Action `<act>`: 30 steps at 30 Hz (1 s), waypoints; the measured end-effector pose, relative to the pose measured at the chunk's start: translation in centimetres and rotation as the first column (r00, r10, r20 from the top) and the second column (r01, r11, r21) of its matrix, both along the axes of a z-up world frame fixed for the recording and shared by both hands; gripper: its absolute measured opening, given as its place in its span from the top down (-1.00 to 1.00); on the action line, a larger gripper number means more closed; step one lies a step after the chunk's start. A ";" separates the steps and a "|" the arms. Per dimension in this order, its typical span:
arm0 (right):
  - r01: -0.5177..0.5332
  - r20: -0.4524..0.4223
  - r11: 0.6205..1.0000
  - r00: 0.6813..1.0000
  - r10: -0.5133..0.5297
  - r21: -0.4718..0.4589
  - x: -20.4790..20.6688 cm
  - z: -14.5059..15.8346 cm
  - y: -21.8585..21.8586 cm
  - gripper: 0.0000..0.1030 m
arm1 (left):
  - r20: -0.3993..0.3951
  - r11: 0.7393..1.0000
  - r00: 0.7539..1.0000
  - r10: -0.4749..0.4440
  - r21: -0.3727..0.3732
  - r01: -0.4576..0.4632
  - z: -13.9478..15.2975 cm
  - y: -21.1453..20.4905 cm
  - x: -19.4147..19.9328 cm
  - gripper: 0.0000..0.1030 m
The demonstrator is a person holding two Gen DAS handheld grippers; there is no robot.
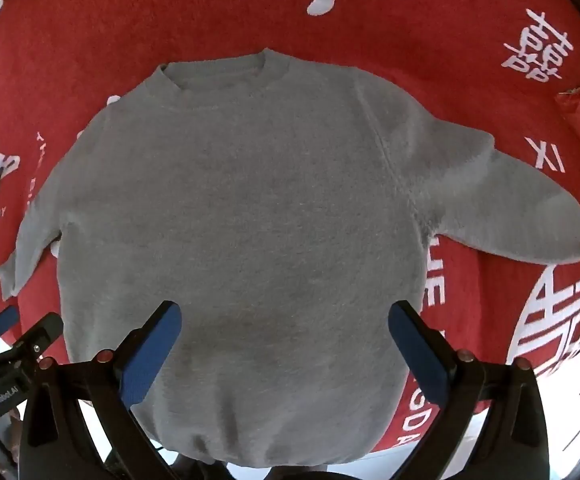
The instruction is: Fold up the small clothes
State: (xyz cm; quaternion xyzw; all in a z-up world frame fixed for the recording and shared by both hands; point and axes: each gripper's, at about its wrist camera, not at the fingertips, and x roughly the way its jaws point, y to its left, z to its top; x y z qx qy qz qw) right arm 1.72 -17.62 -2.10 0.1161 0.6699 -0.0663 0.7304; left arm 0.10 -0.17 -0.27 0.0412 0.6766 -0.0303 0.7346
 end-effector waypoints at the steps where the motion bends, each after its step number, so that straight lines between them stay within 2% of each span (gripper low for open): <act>1: -0.006 -0.005 1.000 1.000 0.006 0.003 0.1 -0.2 -0.1 -1.00 | 0.000 1.000 1.000 0.008 -0.015 -0.008 0.0 -0.1 0.1 -1.00; 6: -0.009 -0.007 1.000 1.000 0.009 0.002 0.4 -0.4 -0.6 -1.00 | -0.022 1.000 1.000 -0.005 -0.007 0.005 -0.3 -1.2 0.3 -1.00; 8: -0.005 -0.012 1.000 1.000 0.005 0.008 0.6 -0.5 -0.8 -1.00 | 0.000 1.000 1.000 -0.019 0.008 0.019 -0.7 -1.7 0.1 -1.00; 12: -0.006 -0.012 1.000 1.000 0.006 0.009 0.7 -0.5 -1.3 -1.00 | -0.001 1.000 1.000 -0.026 -0.007 0.026 -0.7 -2.2 0.3 -1.00; 16: 0.004 -0.016 1.000 1.000 -0.004 0.009 0.9 -0.7 -1.7 -1.00 | 0.006 0.999 0.999 -0.045 0.017 0.045 -0.9 -2.5 0.4 -1.00; 25: 0.008 -0.024 1.000 1.000 -0.008 0.011 0.8 -1.2 -2.2 -1.00 | 0.006 0.997 0.999 -0.051 0.052 0.050 -1.0 -2.1 1.0 -1.00; 30: 0.006 -0.028 1.000 1.000 -0.006 0.009 0.8 -1.4 -2.1 -1.00 | 0.004 0.998 0.999 -0.051 0.035 0.051 -1.1 -1.7 1.3 -1.00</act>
